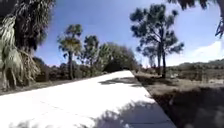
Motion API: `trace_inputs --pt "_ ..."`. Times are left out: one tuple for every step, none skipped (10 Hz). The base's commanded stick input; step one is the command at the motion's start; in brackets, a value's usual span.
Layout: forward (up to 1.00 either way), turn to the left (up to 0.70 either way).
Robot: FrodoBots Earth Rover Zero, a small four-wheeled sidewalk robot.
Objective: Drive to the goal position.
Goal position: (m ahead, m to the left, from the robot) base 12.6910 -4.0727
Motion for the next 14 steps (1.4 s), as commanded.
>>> trace_inputs --pt "0.70 0.00" --pt "0.70 0.00" --pt "0.70 0.00" --pt "0.70 0.00" --pt "0.70 0.00" --pt "0.70 0.00" --pt "0.70 0.00" --pt "0.70 0.00" --pt "0.70 0.00" --pt "0.70 0.00" --pt "0.70 0.00" --pt "0.70 0.00" --pt "0.70 0.00" --pt "0.70 -0.01"
